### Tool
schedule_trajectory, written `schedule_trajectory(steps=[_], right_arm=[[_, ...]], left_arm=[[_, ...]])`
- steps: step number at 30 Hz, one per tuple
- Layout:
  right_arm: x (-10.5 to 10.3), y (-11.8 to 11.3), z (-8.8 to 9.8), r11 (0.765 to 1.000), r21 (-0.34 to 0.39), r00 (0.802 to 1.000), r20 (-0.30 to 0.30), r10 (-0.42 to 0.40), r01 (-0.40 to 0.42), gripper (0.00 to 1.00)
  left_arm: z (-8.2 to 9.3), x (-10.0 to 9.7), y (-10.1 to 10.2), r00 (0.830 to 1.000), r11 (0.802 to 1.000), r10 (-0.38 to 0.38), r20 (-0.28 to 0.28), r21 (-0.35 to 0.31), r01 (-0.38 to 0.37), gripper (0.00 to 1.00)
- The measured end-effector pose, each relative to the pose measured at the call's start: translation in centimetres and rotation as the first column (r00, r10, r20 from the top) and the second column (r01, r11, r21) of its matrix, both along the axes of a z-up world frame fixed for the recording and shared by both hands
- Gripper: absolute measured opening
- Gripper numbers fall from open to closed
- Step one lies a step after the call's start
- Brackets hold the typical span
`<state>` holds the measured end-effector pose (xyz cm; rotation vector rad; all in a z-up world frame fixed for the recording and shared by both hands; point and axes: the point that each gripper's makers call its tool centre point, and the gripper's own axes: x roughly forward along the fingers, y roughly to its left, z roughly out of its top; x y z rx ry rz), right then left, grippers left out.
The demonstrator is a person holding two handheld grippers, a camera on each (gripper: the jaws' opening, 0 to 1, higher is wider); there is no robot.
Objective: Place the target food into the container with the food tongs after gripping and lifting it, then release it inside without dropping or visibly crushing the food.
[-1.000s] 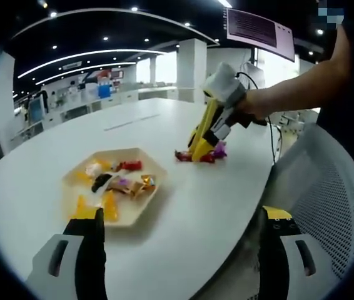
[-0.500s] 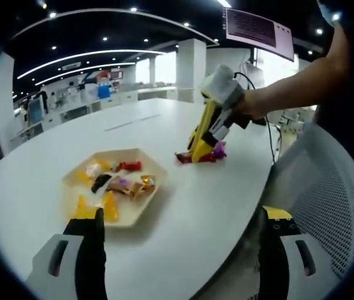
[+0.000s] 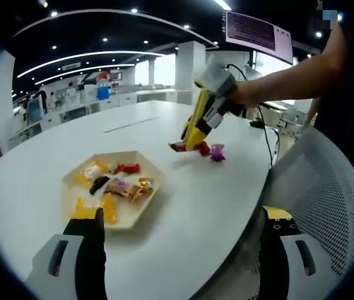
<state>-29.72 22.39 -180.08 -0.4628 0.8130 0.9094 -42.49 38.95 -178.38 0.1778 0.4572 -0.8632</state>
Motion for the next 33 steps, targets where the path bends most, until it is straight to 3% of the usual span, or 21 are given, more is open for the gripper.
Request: schedule_trajectory(steps=[16,23,27,33], right_arm=[[2.8,-0.1,4.9,0.999,0.026,0.999,0.03,0.031,-0.032,0.24],[3.2,0.4,6.0,0.997,0.027,0.998,0.019,0.066,-0.066,0.24],[3.4,1.0,6.4,0.997,0.041,0.998,0.02,0.067,-0.067,0.24],[3.2,2.4,6.6,0.995,0.05,0.997,0.017,0.08,-0.081,0.24]], left_arm=[[0.4,0.5,0.4,0.999,1.0,0.03,0.024,-0.006,-0.03,0.99],[0.2,0.7,1.0,0.997,0.997,0.073,-0.003,-0.01,-0.073,0.99],[0.2,0.1,0.1,1.0,1.0,0.021,0.011,-0.003,-0.021,0.99],[0.3,0.3,0.3,0.999,0.999,0.037,-0.004,-0.022,-0.037,0.99]])
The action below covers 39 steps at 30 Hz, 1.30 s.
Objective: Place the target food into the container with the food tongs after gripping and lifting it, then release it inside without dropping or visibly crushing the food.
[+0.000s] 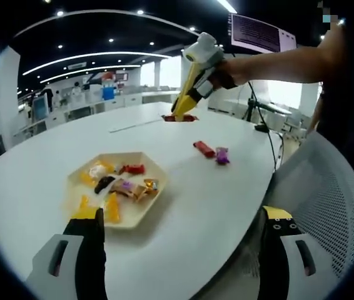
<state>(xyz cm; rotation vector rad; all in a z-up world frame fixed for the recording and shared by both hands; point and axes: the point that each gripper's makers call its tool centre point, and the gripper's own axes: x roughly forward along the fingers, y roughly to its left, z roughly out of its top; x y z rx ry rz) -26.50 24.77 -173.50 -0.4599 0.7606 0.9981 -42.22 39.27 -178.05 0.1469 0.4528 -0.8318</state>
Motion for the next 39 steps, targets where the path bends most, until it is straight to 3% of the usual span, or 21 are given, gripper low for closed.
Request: schedule_trajectory(steps=[10,17,28,39], right_arm=[[0.2,3.1,0.0,0.998,-0.012,0.998,-0.007,0.061,-0.061,0.24],[0.5,5.7,0.1,0.995,-0.014,0.995,-0.001,0.095,-0.095,0.24],[0.2,10.6,-0.4,0.983,-0.048,0.984,-0.003,0.178,-0.178,0.24],[0.6,14.0,-0.1,0.975,-0.054,0.977,0.009,0.215,-0.214,0.24]], left_arm=[[0.5,0.7,0.8,0.999,0.999,0.043,0.023,-0.017,-0.043,0.99],[0.1,0.2,0.2,1.0,1.0,0.003,0.024,0.019,-0.004,0.99],[0.5,0.3,0.3,0.999,1.0,0.007,0.036,-0.005,-0.007,0.99],[0.6,0.3,0.2,0.999,1.0,0.001,0.041,-0.002,-0.001,0.99]])
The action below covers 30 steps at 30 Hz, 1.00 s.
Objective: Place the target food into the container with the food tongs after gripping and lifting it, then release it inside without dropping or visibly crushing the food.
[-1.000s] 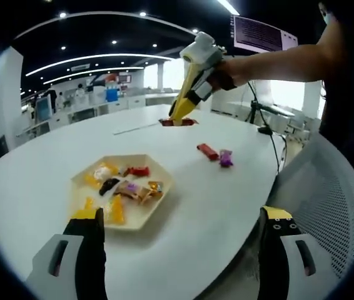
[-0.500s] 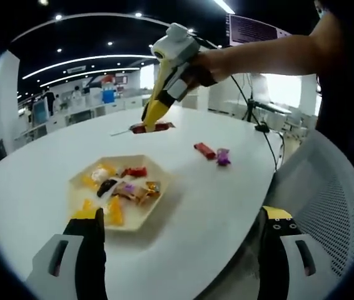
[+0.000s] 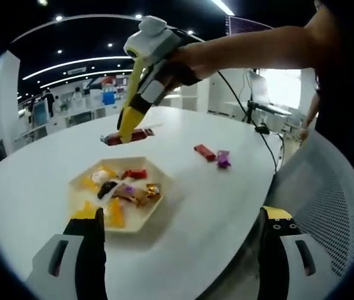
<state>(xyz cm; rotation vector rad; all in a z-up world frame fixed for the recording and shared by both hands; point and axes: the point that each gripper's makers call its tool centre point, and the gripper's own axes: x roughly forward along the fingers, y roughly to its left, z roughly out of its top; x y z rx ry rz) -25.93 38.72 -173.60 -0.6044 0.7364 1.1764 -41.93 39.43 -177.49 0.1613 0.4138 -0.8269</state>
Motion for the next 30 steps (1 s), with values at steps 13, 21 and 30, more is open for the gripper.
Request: schedule_trajectory(steps=[13,21,30], right_arm=[[1.7,-0.2,1.5,0.99,0.103,0.995,0.027,-0.099,0.096,0.3],[1.7,-4.2,1.9,0.989,0.088,0.99,0.066,-0.127,0.121,0.3],[1.5,-9.4,2.1,0.977,0.098,0.977,0.084,-0.198,0.19,0.31]], left_arm=[[-0.1,0.1,0.1,1.0,1.0,0.009,-0.006,-0.002,-0.009,0.99],[0.0,0.0,0.0,1.0,1.0,0.0,-0.004,-0.001,0.0,0.99],[-0.3,0.0,0.0,1.0,1.0,-0.003,-0.007,0.012,0.003,0.99]])
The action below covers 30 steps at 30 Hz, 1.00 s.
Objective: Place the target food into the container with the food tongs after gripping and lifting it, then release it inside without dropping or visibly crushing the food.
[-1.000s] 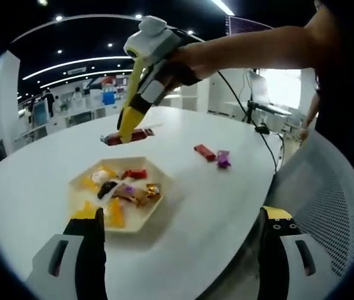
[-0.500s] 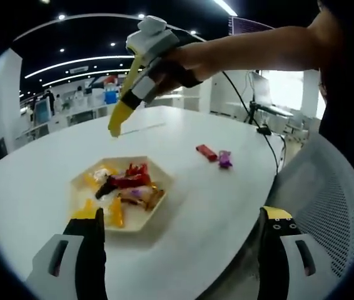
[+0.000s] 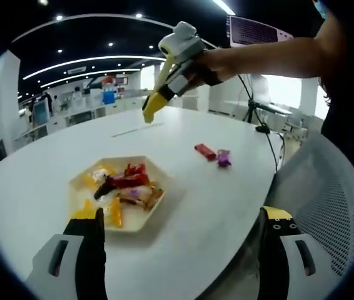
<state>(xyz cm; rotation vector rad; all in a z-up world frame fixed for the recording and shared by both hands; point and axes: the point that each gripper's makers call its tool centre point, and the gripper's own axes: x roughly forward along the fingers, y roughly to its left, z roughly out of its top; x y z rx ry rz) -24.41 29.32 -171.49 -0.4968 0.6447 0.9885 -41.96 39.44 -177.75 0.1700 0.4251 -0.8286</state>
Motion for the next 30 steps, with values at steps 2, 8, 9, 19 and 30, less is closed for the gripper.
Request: schedule_trajectory(steps=[2,8,9,19,30], right_arm=[[0.0,-1.1,-0.1,1.0,-0.007,1.0,0.002,-0.009,0.009,0.31],[-0.2,-4.0,0.2,0.998,0.001,0.998,0.011,-0.061,0.061,0.31],[-0.2,-4.4,0.2,0.998,0.006,0.998,0.012,-0.069,0.069,0.31],[-1.6,-6.4,-0.1,0.992,0.033,0.992,0.015,-0.123,0.123,0.31],[-1.8,-9.5,-0.3,0.985,0.027,0.985,0.023,-0.169,0.168,0.31]], left_arm=[[0.0,0.0,0.0,1.0,1.0,-0.001,-0.001,0.001,0.001,0.99],[0.1,0.2,0.2,1.0,1.0,0.013,0.003,-0.003,-0.013,0.99],[0.2,0.2,0.2,1.0,1.0,0.015,0.003,-0.007,-0.015,0.99],[0.1,0.1,0.1,1.0,1.0,0.01,0.002,-0.003,-0.01,0.99],[0.0,0.0,0.1,1.0,1.0,0.0,0.001,0.004,0.0,0.99]])
